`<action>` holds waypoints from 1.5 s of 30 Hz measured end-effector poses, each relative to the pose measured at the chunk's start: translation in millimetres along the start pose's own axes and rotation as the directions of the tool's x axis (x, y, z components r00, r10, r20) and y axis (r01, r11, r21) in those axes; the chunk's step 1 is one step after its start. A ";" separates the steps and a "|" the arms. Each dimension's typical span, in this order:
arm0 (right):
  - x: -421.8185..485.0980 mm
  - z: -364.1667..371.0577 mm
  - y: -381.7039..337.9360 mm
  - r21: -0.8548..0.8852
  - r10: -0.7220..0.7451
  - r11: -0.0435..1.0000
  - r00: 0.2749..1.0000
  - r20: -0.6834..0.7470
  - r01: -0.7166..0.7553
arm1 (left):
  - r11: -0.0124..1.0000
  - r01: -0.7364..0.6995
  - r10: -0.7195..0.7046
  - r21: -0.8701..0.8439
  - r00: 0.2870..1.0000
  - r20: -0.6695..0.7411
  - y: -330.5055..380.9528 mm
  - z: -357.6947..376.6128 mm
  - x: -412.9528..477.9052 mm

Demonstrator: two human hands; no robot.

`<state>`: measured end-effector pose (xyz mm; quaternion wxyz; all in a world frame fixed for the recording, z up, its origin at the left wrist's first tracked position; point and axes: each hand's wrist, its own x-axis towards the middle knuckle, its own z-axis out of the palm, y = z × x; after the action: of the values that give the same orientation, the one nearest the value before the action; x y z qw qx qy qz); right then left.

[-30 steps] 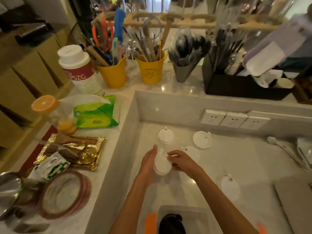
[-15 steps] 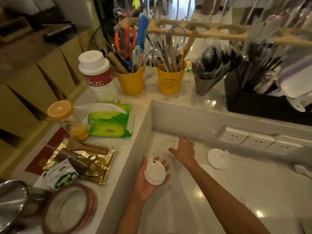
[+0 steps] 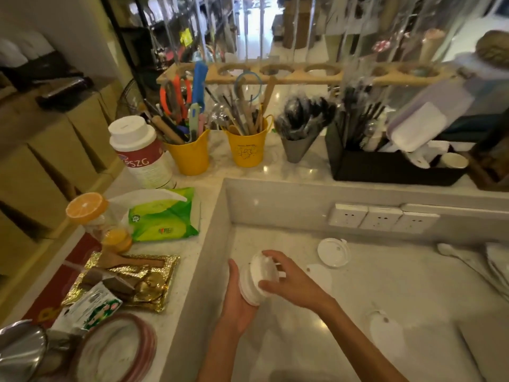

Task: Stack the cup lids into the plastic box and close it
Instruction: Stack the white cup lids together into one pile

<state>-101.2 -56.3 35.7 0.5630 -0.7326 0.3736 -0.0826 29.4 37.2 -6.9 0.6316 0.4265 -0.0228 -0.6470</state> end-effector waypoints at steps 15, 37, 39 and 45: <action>-72.2 -10.4 -2.5 -0.079 -0.190 0.978 0.981 0.028 0.192 | 0.963 -0.004 -0.016 0.269 0.997 0.072 -11.9 52.4 -44.9; -9.4 -38.4 102.0 -0.197 0.411 0.872 0.888 -0.204 -0.449 | 0.999 0.029 -0.033 -0.032 0.991 -0.128 -24.5 27.2 -29.6; -27.0 -40.3 79.9 0.100 0.383 0.922 0.919 -0.095 -0.374 | 1.000 0.009 -0.007 0.011 0.988 -0.152 -29.0 31.6 -28.6; -78.4 -14.6 27.9 0.072 0.109 0.992 0.992 -0.069 -0.104 | 0.994 0.001 0.003 0.113 0.999 -0.034 -39.4 57.5 -34.5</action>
<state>-177.2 -19.6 39.7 0.5772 -0.6885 0.4294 -0.0917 -41.0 44.7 25.3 0.6070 0.4725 -0.0488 -0.6371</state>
